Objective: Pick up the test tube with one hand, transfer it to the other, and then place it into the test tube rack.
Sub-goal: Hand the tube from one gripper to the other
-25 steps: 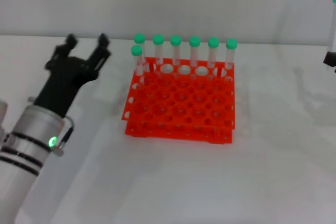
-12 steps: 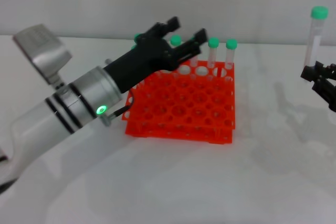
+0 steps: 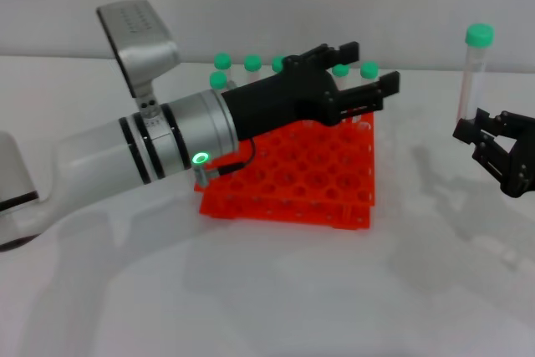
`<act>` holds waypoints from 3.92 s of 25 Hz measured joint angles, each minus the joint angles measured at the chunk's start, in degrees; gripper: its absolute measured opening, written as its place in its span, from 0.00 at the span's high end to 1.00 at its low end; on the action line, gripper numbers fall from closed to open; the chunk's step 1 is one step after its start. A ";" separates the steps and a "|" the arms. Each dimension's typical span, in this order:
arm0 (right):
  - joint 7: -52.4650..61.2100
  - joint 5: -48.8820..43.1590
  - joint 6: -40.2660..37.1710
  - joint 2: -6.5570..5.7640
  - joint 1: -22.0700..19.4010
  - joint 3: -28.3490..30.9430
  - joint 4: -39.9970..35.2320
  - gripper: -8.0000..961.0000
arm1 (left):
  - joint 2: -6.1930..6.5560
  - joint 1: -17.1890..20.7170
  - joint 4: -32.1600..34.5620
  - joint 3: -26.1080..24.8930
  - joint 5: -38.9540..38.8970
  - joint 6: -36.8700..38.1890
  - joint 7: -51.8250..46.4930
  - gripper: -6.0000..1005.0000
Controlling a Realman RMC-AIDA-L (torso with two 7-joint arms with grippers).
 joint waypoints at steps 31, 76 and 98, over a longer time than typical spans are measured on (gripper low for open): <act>-2.78 1.34 -0.11 0.65 2.65 -2.29 3.31 0.80 | -2.83 -1.33 5.52 -4.31 2.89 -4.92 10.25 0.41; -8.44 5.18 1.68 0.79 3.66 -2.16 8.37 0.79 | -2.90 1.39 11.38 -6.72 3.21 -5.69 18.12 0.73; -10.67 4.70 1.31 0.85 3.58 -2.38 8.69 0.79 | -3.02 1.58 11.42 -7.56 3.47 -6.42 18.17 0.76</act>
